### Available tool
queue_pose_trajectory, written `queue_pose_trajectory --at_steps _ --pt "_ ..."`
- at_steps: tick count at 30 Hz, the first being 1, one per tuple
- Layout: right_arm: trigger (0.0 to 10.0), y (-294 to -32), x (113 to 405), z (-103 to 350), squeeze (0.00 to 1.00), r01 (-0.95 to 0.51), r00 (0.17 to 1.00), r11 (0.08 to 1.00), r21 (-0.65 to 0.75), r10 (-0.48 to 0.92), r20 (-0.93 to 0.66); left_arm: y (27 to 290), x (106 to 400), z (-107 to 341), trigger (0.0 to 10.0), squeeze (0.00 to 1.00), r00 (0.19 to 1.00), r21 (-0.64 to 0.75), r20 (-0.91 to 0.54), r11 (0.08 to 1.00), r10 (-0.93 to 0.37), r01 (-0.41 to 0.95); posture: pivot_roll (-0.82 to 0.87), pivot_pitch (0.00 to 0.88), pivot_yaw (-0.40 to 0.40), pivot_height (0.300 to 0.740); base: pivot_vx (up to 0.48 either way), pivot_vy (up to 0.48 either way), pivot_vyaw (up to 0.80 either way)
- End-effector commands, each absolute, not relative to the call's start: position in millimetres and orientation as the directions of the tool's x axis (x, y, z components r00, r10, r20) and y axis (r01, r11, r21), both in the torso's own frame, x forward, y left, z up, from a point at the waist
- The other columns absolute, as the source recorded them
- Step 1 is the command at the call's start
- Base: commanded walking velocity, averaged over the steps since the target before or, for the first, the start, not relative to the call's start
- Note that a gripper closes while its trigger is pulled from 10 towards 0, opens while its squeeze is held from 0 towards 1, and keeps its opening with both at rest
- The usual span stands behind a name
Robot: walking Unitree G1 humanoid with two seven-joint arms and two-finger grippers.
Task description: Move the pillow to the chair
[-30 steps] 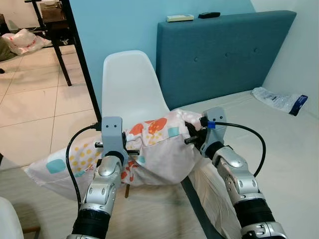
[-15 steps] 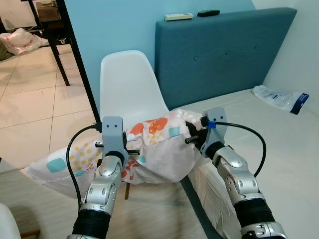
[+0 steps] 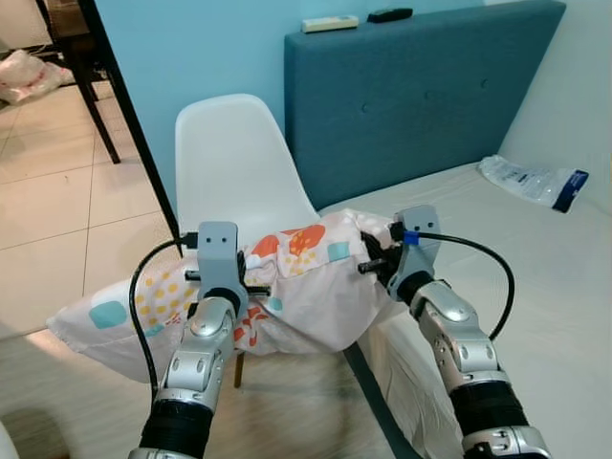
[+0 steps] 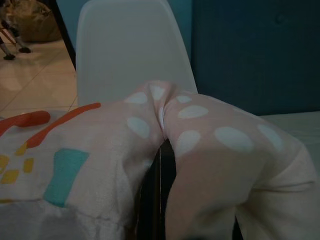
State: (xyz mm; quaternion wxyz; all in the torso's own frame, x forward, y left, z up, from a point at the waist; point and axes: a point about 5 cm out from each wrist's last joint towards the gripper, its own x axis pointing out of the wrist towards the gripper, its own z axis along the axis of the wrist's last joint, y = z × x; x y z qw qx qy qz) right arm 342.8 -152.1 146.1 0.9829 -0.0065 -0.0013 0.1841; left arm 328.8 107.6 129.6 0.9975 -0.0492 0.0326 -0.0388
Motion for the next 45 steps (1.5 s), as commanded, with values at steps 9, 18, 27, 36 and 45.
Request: queue_pose_trajectory --at_steps 9,18,27,36,45 --pt "10.0 -139.4 342.9 146.3 0.0 -0.407 0.914 0.914 -0.002 0.407 0.012 99.9 332.8 150.6 10.0 0.0 0.99 -0.084 0.043 0.987 -0.133 0.136 -0.06 0.036 0.016 0.74 0.354 0.0 0.0" --pt "10.0 -138.9 342.0 146.3 0.0 -0.422 0.907 0.907 -0.003 0.422 0.013 97.4 331.6 149.0 10.0 0.0 0.989 -0.079 0.041 0.986 -0.143 0.146 -0.06 0.027 0.014 0.74 0.48 0.0 0.0" --pt "10.0 -137.8 342.4 146.8 0.0 -0.43 0.903 0.903 -0.005 0.43 0.013 95.1 332.1 150.8 10.0 0.0 0.988 -0.078 0.046 0.985 -0.148 0.151 -0.05 0.024 0.013 0.74 0.48 0.0 0.0" --pt "10.0 -133.1 340.2 146.3 0.0 -0.46 0.888 0.888 -0.008 0.46 0.015 95.1 331.9 151.7 10.0 0.0 0.989 -0.08 0.048 0.986 -0.143 0.146 -0.05 0.028 0.013 0.74 0.48 0.0 0.0" --pt "10.0 -133.9 339.5 144.1 0.0 -0.457 0.89 0.89 0.0 0.457 0.007 95.6 331.4 151.1 10.0 0.0 0.99 -0.079 0.039 0.987 -0.136 0.139 -0.05 0.036 0.016 0.74 0.412 0.0 0.0"
